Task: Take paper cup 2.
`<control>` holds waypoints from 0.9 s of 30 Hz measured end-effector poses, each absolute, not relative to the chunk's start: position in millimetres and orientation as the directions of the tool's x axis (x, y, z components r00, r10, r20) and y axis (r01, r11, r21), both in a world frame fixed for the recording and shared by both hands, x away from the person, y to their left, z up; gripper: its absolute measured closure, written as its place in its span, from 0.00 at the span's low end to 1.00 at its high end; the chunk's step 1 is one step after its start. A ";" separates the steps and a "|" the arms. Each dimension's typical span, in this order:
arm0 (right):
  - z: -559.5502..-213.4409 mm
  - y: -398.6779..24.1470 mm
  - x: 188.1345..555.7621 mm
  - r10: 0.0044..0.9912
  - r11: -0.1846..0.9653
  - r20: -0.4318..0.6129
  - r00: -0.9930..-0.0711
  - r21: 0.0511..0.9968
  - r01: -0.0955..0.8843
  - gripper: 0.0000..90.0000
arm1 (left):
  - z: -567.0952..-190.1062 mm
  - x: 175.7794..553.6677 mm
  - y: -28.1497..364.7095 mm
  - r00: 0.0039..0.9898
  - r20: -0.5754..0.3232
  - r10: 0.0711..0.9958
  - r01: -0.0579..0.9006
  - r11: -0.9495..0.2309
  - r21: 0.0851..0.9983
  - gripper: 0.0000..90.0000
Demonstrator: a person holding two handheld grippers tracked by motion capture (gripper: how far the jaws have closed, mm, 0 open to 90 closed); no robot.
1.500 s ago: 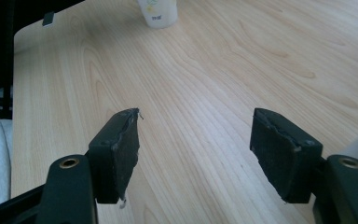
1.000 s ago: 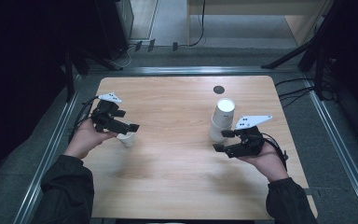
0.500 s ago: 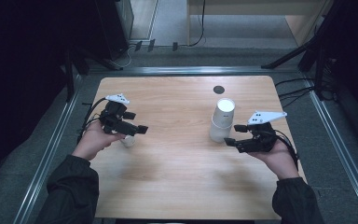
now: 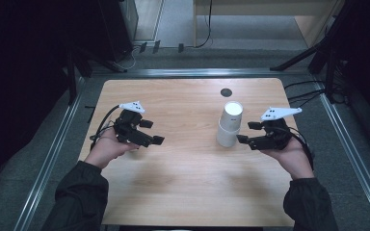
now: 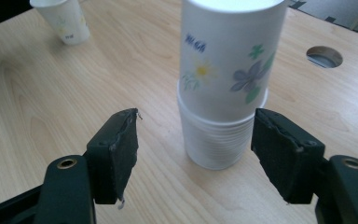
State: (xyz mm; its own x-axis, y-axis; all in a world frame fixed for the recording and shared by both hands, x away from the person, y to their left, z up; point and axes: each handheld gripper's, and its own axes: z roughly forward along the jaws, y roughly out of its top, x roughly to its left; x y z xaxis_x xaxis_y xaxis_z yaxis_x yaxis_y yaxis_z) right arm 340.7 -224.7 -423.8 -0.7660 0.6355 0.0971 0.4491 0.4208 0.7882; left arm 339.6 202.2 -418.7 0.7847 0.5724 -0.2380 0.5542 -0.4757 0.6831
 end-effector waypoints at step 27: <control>-412.0 -207.7 397.4 0.539 0.500 0.077 -0.839 0.772 0.392 0.28 | -425.3 311.8 178.4 0.835 -0.241 0.494 0.507 -0.521 0.687 0.14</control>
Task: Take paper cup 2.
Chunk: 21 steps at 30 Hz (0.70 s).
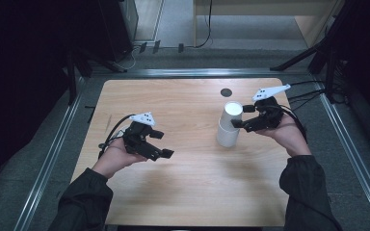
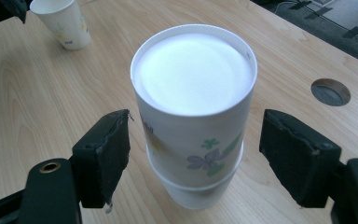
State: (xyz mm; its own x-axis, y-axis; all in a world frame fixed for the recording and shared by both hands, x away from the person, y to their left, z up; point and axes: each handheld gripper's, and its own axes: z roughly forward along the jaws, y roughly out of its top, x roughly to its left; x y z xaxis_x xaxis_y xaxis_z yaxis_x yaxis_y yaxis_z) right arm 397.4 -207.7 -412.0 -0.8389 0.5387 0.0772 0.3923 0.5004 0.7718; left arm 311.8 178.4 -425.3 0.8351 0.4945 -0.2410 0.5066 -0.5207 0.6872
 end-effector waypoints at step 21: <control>-419.7 -185.2 412.6 0.526 0.518 0.080 -0.847 0.760 0.393 0.33 | -429.5 295.6 192.0 0.818 -0.218 0.532 0.517 -0.516 0.683 0.14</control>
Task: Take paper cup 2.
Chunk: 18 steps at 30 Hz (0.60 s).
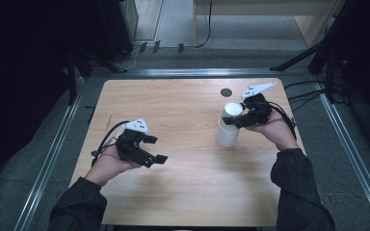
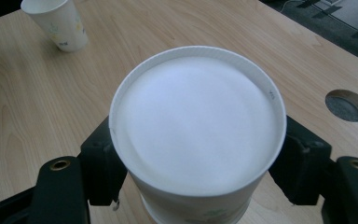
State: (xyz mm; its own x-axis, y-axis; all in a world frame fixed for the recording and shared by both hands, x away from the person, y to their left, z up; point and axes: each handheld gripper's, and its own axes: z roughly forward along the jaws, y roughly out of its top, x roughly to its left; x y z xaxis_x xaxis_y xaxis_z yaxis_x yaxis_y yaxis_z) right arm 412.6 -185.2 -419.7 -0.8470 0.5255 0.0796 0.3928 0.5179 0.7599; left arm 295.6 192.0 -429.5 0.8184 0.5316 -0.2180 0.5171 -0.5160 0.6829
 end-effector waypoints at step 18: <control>-413.3 -187.6 407.1 0.552 0.513 0.058 -0.832 0.762 0.394 0.34 | -431.1 298.4 185.5 0.835 -0.208 0.510 0.499 -0.541 0.676 0.14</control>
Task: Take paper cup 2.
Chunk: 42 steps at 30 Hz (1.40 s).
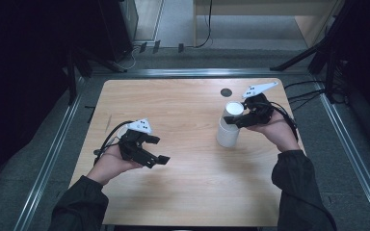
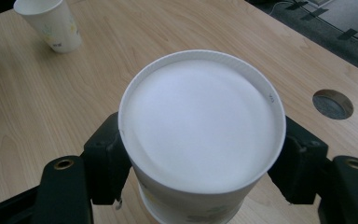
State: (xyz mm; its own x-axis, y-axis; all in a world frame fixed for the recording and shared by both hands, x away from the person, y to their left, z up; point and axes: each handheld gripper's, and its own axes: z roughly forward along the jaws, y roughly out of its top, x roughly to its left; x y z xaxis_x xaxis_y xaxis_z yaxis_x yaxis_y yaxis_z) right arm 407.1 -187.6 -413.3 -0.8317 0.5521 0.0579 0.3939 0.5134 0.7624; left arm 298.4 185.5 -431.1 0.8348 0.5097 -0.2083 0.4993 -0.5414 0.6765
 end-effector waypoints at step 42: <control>-315.2 -185.7 351.0 0.500 0.454 -0.084 -0.862 0.873 0.178 0.36 | -427.0 297.3 187.3 0.845 -0.227 0.483 0.487 -0.524 0.699 0.15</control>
State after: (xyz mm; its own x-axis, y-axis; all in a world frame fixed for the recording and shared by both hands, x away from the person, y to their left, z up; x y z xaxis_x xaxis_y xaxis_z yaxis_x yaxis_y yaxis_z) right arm 351.0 -185.7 -315.2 -0.8621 0.4997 -0.0843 0.1777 0.4539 0.8731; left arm 297.3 187.3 -427.0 0.8454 0.4834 -0.2272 0.4873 -0.5239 0.6986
